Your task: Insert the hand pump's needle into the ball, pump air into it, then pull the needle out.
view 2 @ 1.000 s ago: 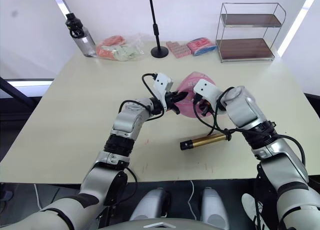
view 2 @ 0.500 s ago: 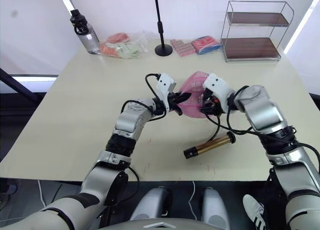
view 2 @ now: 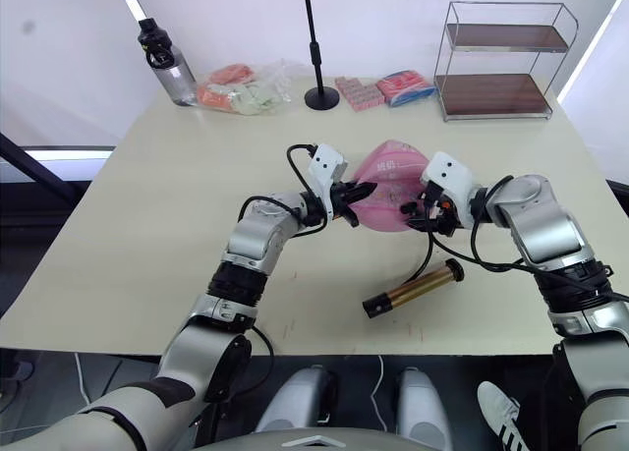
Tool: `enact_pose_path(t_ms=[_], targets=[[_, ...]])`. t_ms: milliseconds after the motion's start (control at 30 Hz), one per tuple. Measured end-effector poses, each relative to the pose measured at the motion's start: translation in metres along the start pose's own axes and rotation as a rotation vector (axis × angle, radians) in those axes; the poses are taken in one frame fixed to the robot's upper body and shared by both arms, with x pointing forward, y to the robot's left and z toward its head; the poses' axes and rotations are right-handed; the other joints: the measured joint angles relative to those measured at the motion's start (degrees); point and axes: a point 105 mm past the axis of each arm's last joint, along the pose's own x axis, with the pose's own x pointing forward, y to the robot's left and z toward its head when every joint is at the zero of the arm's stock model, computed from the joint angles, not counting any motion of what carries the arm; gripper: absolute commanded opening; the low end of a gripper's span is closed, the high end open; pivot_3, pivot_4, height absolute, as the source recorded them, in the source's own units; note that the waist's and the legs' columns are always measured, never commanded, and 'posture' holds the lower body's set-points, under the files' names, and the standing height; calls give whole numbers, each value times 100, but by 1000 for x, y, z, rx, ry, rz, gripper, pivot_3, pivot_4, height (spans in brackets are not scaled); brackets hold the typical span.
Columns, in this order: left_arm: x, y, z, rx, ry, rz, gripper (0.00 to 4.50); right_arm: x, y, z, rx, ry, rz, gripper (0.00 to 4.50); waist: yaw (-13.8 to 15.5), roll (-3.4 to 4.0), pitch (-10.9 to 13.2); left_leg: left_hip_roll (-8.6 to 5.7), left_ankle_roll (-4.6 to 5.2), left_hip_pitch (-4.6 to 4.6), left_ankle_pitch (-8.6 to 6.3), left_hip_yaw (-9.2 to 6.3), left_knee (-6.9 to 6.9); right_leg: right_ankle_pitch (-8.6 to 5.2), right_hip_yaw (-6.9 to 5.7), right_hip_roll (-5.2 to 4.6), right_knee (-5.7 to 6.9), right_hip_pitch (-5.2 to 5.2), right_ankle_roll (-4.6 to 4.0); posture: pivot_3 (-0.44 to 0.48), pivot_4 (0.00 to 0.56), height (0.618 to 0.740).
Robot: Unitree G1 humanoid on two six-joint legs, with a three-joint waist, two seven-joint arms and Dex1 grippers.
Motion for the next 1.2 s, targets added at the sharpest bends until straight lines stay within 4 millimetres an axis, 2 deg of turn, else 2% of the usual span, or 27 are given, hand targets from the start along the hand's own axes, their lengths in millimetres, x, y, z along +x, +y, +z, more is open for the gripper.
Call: enact_pose_path(t_ms=[67, 100, 167, 233, 1067, 1133, 1167, 1200], targets=[[0, 0, 0, 1, 0, -1, 0, 1, 0, -2, 10, 5, 9, 3308, -1, 0, 0, -1, 0, 0, 0, 1, 1, 0, 1, -1, -1, 1, 0, 0, 150, 740], [0, 0, 0, 1, 1, 0, 0, 2, -1, -2, 13, 4, 12, 3076, -2, 0, 0, 0, 0, 0, 0, 1, 1, 0, 1, 0, -1, 1, 0, 0, 150, 740], [0, 0, 0, 2, 1, 0, 0, 3, -3, -1, 20, 2, 11, 2471, 0, 0, 0, 0, 0, 0, 0, 0, 1, 0, 0, 0, 0, 1, 0, 0, 150, 740], [0, 0, 0, 1, 1, 0, 0, 4, -5, -2, 28, 6, 3, 1652, 0, 0, 0, 0, 0, 0, 0, -1, 1, 0, -1, 0, 0, 1, 0, 0, 150, 740], [0, 1, -1, 2, 0, 0, 0, 11, -4, 3, 69, -14, 17, 1652, 1, 0, 0, -1, 0, 0, 0, 0, 2, 0, 1, 0, 2, 1, 0, 0, 150, 740], [0, 1, -2, 0, 2, 1, 0, 11, -4, 3, 71, -13, 17, 1137, 1, 1, 0, -1, 0, 0, 0, 0, 2, 0, 0, 0, 2, 1, 0, 0, 150, 740], [0, 1, -2, 0, 2, 1, 0, 11, -4, 3, 71, -13, 17, 1070, 1, 1, 0, -1, 0, 0, 0, 0, 2, 0, 0, 0, 2, 1, 0, 0, 150, 740], [1, 1, -2, 0, 2, 1, 0, 11, -5, 3, 71, -12, 16, 522, 1, 0, 0, -1, 0, 0, 0, 0, 2, 0, 0, 0, 2, 1, 0, 0, 150, 740]])
